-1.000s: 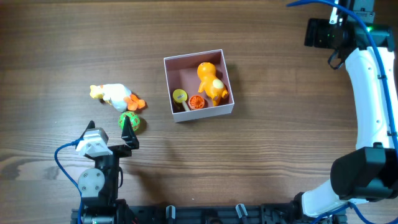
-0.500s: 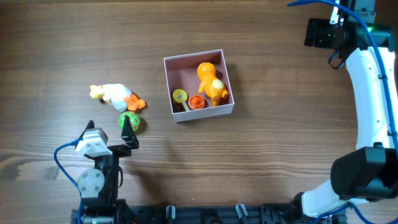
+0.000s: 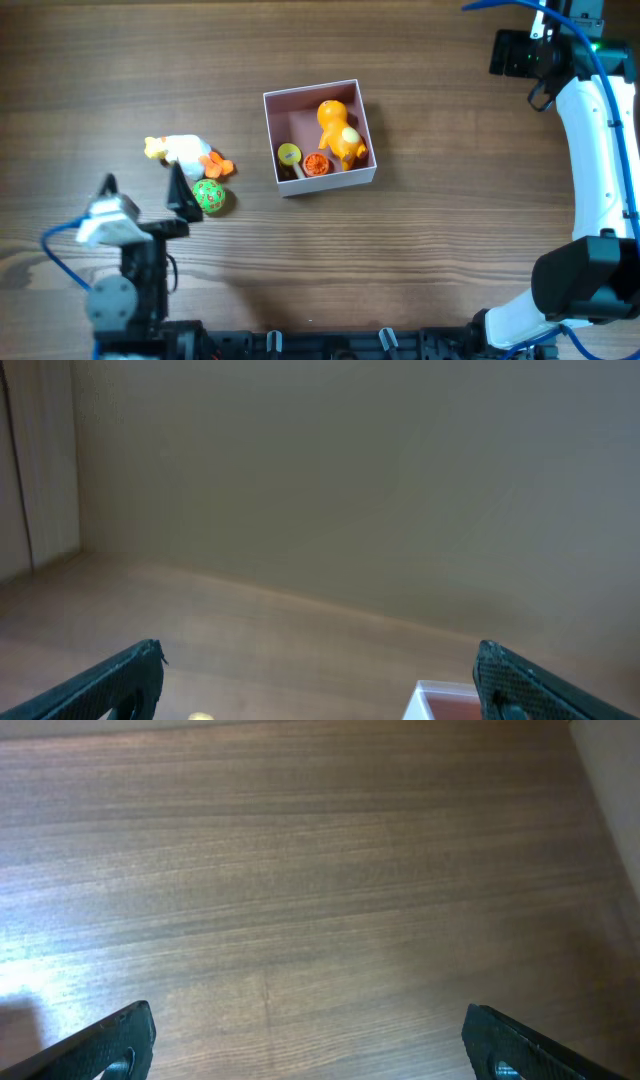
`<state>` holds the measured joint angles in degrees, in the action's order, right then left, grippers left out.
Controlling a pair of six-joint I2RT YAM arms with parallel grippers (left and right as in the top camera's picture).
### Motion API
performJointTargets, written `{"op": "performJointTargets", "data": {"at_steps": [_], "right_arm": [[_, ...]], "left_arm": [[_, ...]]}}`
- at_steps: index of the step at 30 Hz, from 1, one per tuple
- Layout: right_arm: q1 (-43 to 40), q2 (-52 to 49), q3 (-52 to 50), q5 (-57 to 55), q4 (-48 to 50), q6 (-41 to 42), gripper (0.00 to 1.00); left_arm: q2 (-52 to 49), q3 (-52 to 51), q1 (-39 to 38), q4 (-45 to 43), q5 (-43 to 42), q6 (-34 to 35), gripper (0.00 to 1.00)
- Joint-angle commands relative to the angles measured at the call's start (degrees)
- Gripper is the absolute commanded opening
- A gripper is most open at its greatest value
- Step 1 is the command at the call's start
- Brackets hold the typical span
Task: Pack container
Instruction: 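Withdraw the right gripper and reach the left gripper toward the duck plush, then lower the left gripper onto the white duck plush and grasp it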
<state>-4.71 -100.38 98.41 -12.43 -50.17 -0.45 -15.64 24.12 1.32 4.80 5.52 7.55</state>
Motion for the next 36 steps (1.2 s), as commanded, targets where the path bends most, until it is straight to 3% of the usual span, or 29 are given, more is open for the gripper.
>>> {"op": "performJointTargets", "data": {"at_steps": [1,4,7,11,15,21,22,26,28,36], "right_arm": [[0.02,0.83,0.85,0.48,0.02,0.46,1.00],[0.02,0.83,0.85,0.48,0.00,0.46,1.00],[0.02,0.83,0.85,0.48,0.00,0.46,1.00],[0.02,0.83,0.85,0.48,0.00,0.46,1.00],[0.02,0.83,0.85,0.48,0.00,0.44,1.00],[0.02,0.83,0.85,0.48,0.00,0.48,1.00],[0.02,0.83,0.85,0.48,0.00,0.46,1.00],[0.02,0.83,0.85,0.48,0.00,0.46,1.00],[0.02,0.83,0.85,0.48,0.00,0.44,1.00],[0.02,0.83,0.85,0.48,0.00,0.46,1.00]], "left_arm": [[-17.79,16.41,-0.04,4.83,1.09,-0.70,1.00],[-33.77,32.26,-0.04,16.59,0.98,-0.70,1.00],[-52.94,53.20,-0.04,34.29,0.28,-0.76,1.00],[-68.00,68.74,-0.07,43.78,-4.85,-0.72,1.00],[-72.72,70.18,-0.09,44.35,-14.05,-0.70,1.00],[-73.61,70.18,0.24,44.89,-13.11,-0.59,1.00],[-73.88,70.16,0.42,45.22,-12.39,1.20,1.00],[-78.01,69.85,0.44,51.36,-1.44,21.38,1.00],[-81.07,69.85,0.74,53.62,-1.14,27.93,1.00],[-98.18,69.85,1.11,54.23,-10.49,35.41,0.99]]}}
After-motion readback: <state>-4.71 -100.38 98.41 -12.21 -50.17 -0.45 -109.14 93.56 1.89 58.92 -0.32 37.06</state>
